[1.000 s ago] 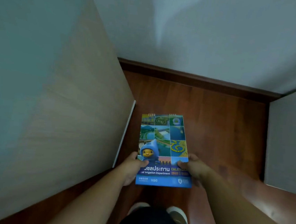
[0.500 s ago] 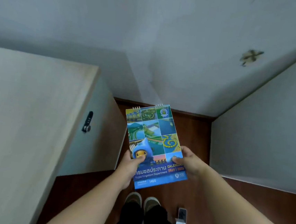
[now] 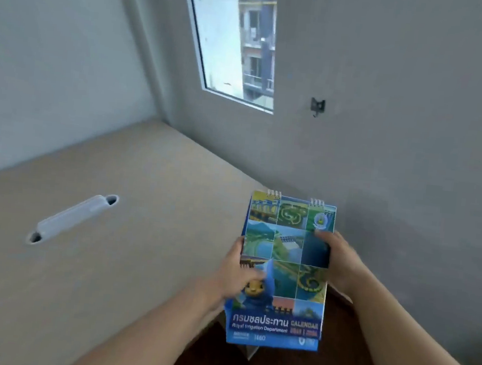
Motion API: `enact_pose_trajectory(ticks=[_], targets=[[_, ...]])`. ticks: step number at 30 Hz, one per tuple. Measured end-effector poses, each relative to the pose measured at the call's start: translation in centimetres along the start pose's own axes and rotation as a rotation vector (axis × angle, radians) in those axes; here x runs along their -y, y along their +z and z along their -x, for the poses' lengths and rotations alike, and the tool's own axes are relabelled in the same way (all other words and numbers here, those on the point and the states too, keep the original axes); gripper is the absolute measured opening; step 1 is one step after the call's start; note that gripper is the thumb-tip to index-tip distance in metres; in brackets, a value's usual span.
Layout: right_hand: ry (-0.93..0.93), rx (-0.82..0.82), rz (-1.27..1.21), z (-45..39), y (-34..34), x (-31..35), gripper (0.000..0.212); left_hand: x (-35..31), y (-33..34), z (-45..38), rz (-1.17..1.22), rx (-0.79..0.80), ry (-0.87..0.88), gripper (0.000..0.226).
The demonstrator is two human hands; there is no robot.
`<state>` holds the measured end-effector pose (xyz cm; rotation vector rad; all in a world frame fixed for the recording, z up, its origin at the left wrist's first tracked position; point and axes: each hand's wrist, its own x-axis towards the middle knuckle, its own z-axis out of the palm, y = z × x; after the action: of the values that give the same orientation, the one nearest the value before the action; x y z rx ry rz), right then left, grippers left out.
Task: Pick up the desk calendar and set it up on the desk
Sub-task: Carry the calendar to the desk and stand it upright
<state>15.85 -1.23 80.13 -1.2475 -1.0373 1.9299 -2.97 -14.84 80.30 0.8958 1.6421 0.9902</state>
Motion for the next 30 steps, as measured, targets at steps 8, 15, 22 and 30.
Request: enact_pose_trajectory(ticks=[8,15,22,30], targets=[[-0.236,0.374,0.346,2.0,22.3,2.9,0.032,-3.4,-17.5,8.2,0.513,-0.513,0.079,0.034],[-0.317,0.617,0.427,2.7,37.0,1.1,0.013,-1.8,-29.4,13.8,0.558,-0.810,0.086,0.060],[-0.338,0.653,0.513,2.3,44.4,-2.6,0.015,2.5,-35.2,14.6,0.638,-0.946,0.061,0.041],[-0.295,0.646,0.553,-0.7,47.0,-3.9,0.011,3.5,-37.3,13.0,0.523,-0.993,0.026,0.035]])
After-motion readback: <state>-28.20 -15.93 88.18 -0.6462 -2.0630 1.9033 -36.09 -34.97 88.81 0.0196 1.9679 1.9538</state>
